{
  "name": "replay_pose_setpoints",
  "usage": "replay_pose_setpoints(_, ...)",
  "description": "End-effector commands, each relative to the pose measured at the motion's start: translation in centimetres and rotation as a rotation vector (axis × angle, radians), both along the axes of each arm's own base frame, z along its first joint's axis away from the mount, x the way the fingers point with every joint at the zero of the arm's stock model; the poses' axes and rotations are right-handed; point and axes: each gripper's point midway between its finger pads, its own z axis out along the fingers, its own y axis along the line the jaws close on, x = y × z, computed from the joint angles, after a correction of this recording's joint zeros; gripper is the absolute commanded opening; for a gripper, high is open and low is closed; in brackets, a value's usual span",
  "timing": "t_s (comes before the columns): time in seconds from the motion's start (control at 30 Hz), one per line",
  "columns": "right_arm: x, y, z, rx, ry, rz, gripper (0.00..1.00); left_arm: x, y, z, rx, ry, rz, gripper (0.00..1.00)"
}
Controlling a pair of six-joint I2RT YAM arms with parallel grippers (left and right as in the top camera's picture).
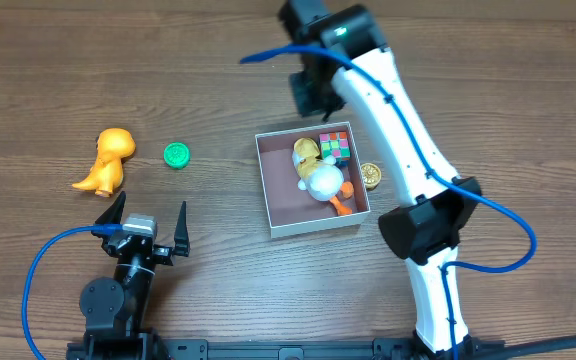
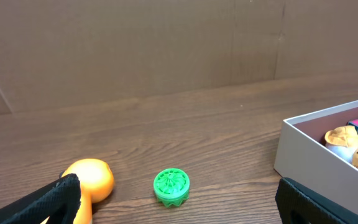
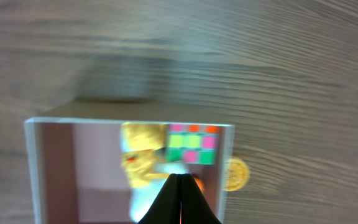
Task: Pack container
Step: 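Lift the right gripper out and move it over the yellow lattice object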
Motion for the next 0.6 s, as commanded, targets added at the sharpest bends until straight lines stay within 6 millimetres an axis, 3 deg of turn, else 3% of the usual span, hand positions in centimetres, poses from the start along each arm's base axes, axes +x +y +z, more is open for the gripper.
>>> replay_pose_setpoints(0.0, 1.1, -4.4, 4.1, 0.033, -0.101, -0.138, 0.04, 0.0, 0.2, 0.1, 0.009, -0.007, 0.01, 1.0)
replay_pose_setpoints(0.13, 1.1, -6.9, 4.3, 0.089, -0.072, -0.201, 0.04, 0.0, 0.2, 0.1, 0.009, -0.007, 0.01, 1.0)
replay_pose_setpoints(0.23, 0.5, -7.7, 2.4, 0.165, 0.03, -0.237, 0.04, 0.0, 0.2, 0.1, 0.009, -0.007, 0.01, 1.0)
replay_pose_setpoints(0.37, -0.7, -9.8, -1.1, 0.102, 0.146, -0.278, 0.04, 0.0, 0.2, 0.1, 0.009, -0.007, 0.01, 1.0)
replay_pose_setpoints(0.57, -3.3, -10.4, -4.9, 0.048, 0.293, -0.285, 0.04, 0.0, 0.2, 0.1, 0.009, -0.007, 0.01, 1.0)
